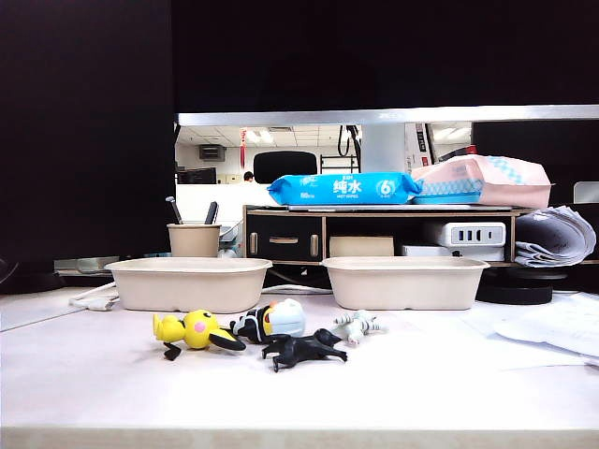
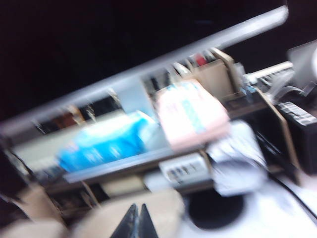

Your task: Put the dolls with similar sizes into the same paper box, while dolls with different sizes go into separate paper boxes.

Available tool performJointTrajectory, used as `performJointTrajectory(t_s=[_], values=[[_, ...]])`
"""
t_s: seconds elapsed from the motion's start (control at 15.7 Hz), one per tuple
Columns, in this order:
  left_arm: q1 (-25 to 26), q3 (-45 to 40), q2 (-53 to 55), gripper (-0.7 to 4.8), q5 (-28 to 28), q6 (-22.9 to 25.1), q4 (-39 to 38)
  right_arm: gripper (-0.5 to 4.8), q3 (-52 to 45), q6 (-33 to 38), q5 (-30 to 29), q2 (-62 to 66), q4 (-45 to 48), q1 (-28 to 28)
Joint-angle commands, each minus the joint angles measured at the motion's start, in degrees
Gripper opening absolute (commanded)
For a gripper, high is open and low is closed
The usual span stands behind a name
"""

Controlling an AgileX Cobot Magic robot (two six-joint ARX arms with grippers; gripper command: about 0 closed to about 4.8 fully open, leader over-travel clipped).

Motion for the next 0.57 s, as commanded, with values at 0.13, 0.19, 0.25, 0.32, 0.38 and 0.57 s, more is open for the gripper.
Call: performJointTrajectory(t_s=[0.13,0.19,0.25,0.32,0.38,0.57], values=[[-1.2,0.0,2.3,-0.05,0.0,0.2,0.3,-0.05,9.1,1.9,-0.9,2.6,1.3,0.0],[-1.2,0.0,2.3,-0.05,0.0,0.2,0.3,-0.06,13.9,1.4,-2.3,6.8,1.3,0.0],[-1.2,0.0,2.3,-0.05,0.0,0.2,0.3,-0.06,19.3,1.1,-5.6,13.1,1.4,0.0],[-1.2,0.0,2.3,-0.05,0.0,0.2,0.3,-0.06,22.6,1.2,-8.6,17.8,1.3,0.0],[-1.2,0.0,2.3,-0.05,0.0,0.2,0.3,-0.05,30.6,0.9,-19.0,29.7,1.4,0.7],[-1.2,0.0,2.3,-0.05,0.0,0.2,0.3,-0.05,54.9,-7.8,-39.2,62.3,-4.9,13.0]])
